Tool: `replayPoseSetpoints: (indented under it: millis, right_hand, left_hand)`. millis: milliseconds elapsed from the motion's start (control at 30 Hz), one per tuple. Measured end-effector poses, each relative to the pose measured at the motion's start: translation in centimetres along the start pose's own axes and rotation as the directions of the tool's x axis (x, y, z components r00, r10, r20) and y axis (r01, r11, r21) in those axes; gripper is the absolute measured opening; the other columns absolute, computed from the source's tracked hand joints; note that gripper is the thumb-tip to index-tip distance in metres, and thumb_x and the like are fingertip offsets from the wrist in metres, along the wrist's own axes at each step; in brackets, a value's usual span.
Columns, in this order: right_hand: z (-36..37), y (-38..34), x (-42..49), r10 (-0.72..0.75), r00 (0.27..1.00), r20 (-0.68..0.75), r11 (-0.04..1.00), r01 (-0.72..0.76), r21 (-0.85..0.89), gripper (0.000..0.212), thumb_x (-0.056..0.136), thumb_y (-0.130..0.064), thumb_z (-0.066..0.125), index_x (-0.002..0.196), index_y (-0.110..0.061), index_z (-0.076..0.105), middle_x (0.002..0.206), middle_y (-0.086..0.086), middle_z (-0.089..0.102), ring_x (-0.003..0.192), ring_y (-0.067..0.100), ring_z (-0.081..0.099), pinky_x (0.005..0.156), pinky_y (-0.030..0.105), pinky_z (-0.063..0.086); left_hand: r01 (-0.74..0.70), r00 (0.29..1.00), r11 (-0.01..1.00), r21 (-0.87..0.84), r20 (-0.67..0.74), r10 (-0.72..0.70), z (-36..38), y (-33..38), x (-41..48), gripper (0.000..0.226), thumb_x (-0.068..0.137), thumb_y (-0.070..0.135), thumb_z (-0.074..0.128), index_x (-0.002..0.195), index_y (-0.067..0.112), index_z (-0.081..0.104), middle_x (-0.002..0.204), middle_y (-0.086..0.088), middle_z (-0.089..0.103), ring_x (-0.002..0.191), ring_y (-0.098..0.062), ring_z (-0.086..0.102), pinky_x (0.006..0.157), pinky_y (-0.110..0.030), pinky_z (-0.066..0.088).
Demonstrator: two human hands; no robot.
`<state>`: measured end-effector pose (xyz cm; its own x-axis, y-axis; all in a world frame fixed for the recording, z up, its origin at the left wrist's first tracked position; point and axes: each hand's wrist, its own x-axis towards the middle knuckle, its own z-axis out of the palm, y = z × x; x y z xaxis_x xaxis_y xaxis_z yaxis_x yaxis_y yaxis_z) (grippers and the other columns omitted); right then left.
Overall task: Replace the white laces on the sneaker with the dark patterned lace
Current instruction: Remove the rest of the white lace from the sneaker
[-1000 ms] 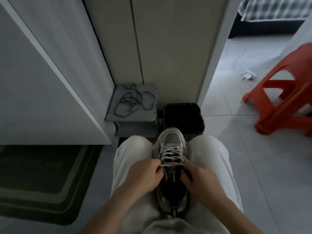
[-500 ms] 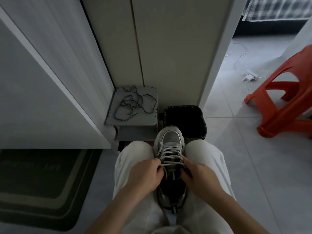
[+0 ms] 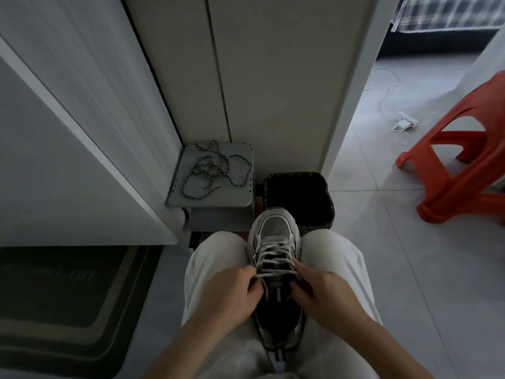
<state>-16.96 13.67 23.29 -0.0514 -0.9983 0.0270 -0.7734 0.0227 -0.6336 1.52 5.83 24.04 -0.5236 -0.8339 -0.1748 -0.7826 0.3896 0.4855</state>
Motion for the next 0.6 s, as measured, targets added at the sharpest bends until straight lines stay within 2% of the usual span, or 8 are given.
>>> replayPoseSetpoints:
  millis: [167, 300, 367, 433, 500, 600]
  right_hand:
    - [0.3, 0.5, 0.5, 0.014, 0.999, 0.038, 1.000, -0.015, 0.022, 0.050, 0.089, -0.034, 0.055, 0.137, -0.036, 0.043, 0.053, -0.018, 0.042, 0.053, 0.003, 0.042, 0.054, 0.020, 0.040]
    - [0.2, 0.4, 0.7, 0.069, 0.997, 0.036, 0.997, -0.070, 0.019, 0.050, 0.083, -0.051, 0.058, 0.131, -0.042, 0.047, 0.060, -0.014, 0.055, 0.058, 0.003, 0.052, 0.057, 0.019, 0.042]
    - [0.0, 0.4, 0.5, 0.120, 0.993, 0.016, 0.990, -0.121, 0.069, 0.035, 0.082, -0.053, 0.058, 0.117, -0.047, 0.054, 0.063, -0.014, 0.062, 0.062, 0.001, 0.058, 0.057, 0.016, 0.043]
    - [-0.3, 0.4, 0.6, 0.179, 0.983, -0.035, 0.969, -0.170, 0.179, 0.005, 0.085, -0.041, 0.060, 0.089, -0.044, 0.059, 0.066, -0.020, 0.064, 0.065, -0.004, 0.059, 0.055, 0.011, 0.039]
    - [-0.4, 0.6, 0.8, 0.192, 0.981, -0.016, 0.943, -0.180, 0.280, 0.014, 0.086, -0.027, 0.064, 0.077, -0.037, 0.058, 0.069, -0.016, 0.065, 0.065, -0.003, 0.059, 0.058, 0.008, 0.040]
    - [-0.6, 0.3, 1.2, 0.146, 0.987, 0.073, 0.936, -0.162, 0.312, 0.015, 0.087, -0.018, 0.064, 0.078, -0.029, 0.058, 0.069, -0.006, 0.063, 0.064, 0.002, 0.056, 0.060, 0.012, 0.042]
  left_hand:
    - [0.032, 0.999, 0.999, -0.010, 0.011, -0.032, -0.1, -0.1, 0.3, 0.024, 0.089, 0.038, 0.049, 0.072, 0.022, 0.046, 0.062, 0.005, 0.050, 0.066, -0.018, 0.055, 0.057, -0.027, 0.034]
    - [0.027, 0.999, 0.999, 0.019, 0.042, -0.027, -0.4, -0.4, 0.8, 0.026, 0.086, 0.047, 0.052, 0.076, 0.023, 0.049, 0.063, 0.009, 0.050, 0.066, -0.013, 0.054, 0.057, -0.025, 0.034]
    - [0.029, 0.999, 1.000, 0.004, 0.030, -0.029, -0.5, -0.5, 0.5, 0.029, 0.082, 0.057, 0.055, 0.090, 0.029, 0.055, 0.071, 0.013, 0.054, 0.072, -0.008, 0.057, 0.059, -0.023, 0.038]
    - [0.058, 0.998, 0.994, -0.096, -0.013, -0.060, -0.4, -0.3, 0.2, 0.037, 0.075, 0.060, 0.062, 0.101, 0.036, 0.052, 0.083, 0.019, 0.056, 0.077, -0.001, 0.056, 0.066, -0.020, 0.043]
    - [0.027, 0.994, 0.976, -0.215, -0.100, -0.049, -0.2, 0.0, -0.1, 0.037, 0.070, 0.055, 0.069, 0.094, 0.036, 0.047, 0.090, 0.018, 0.054, 0.081, 0.002, 0.054, 0.071, -0.020, 0.046]
    - [-0.150, 0.977, 0.971, -0.188, -0.181, 0.116, 0.4, 0.7, -0.4, 0.028, 0.072, 0.046, 0.072, 0.084, 0.031, 0.051, 0.104, 0.019, 0.046, 0.096, 0.005, 0.045, 0.077, -0.007, 0.035]
